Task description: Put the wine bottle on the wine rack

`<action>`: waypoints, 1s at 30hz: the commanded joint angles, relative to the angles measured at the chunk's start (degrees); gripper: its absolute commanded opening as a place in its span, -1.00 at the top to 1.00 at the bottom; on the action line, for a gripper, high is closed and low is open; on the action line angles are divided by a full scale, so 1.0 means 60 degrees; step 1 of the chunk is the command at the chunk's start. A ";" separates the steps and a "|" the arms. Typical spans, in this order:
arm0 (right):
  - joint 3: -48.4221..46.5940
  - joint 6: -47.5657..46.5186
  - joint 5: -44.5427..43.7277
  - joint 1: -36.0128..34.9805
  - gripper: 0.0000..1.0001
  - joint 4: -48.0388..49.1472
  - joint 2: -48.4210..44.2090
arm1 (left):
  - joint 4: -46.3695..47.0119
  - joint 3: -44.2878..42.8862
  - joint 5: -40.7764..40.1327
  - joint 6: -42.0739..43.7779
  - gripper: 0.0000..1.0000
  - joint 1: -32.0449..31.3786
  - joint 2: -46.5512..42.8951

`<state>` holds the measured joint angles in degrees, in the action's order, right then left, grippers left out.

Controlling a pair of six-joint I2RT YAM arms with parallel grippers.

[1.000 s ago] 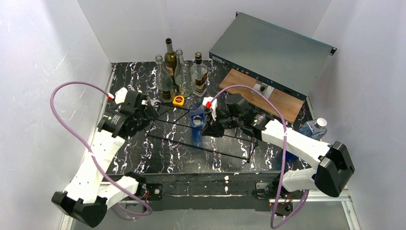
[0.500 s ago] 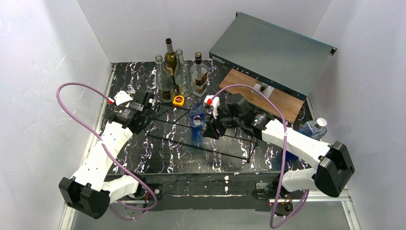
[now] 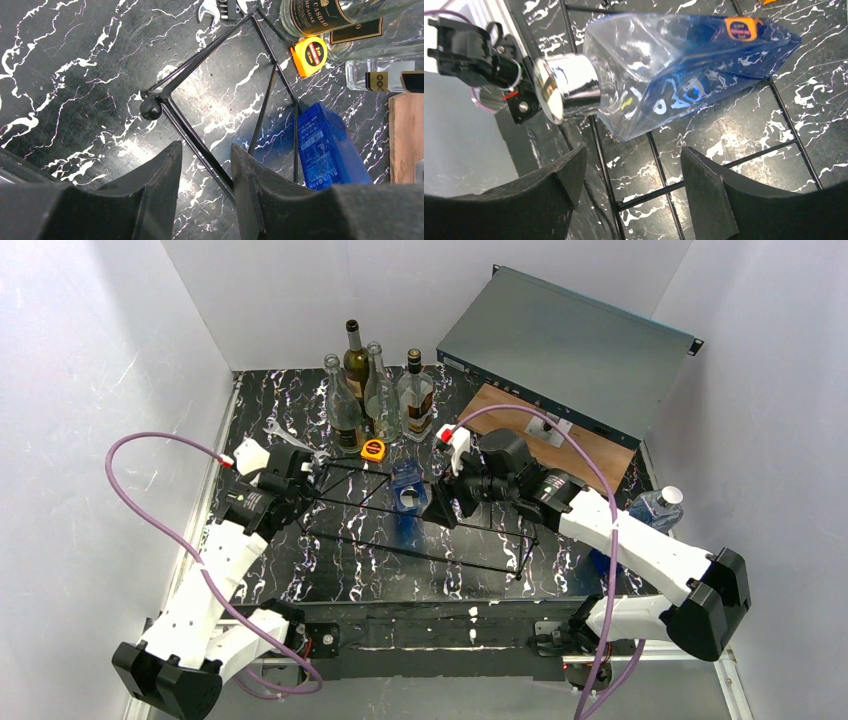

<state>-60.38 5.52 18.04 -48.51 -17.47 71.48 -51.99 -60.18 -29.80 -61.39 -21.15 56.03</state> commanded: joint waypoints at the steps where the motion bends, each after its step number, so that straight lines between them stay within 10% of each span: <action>1: -0.0630 0.0996 0.0008 -0.0121 -0.59 0.0328 -0.0195 | -0.0967 0.0297 -0.0123 0.0383 0.25 0.0052 -0.0362; 30: -0.0844 0.2536 -0.0308 -0.1055 -0.45 0.2282 0.1051 | -0.1025 0.0569 0.1039 0.0404 0.28 0.0053 -0.1343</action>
<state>-62.50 20.84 16.62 -54.50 -6.55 77.43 -54.26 -57.43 -24.25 -59.59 -21.08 48.82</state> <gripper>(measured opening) 0.729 0.363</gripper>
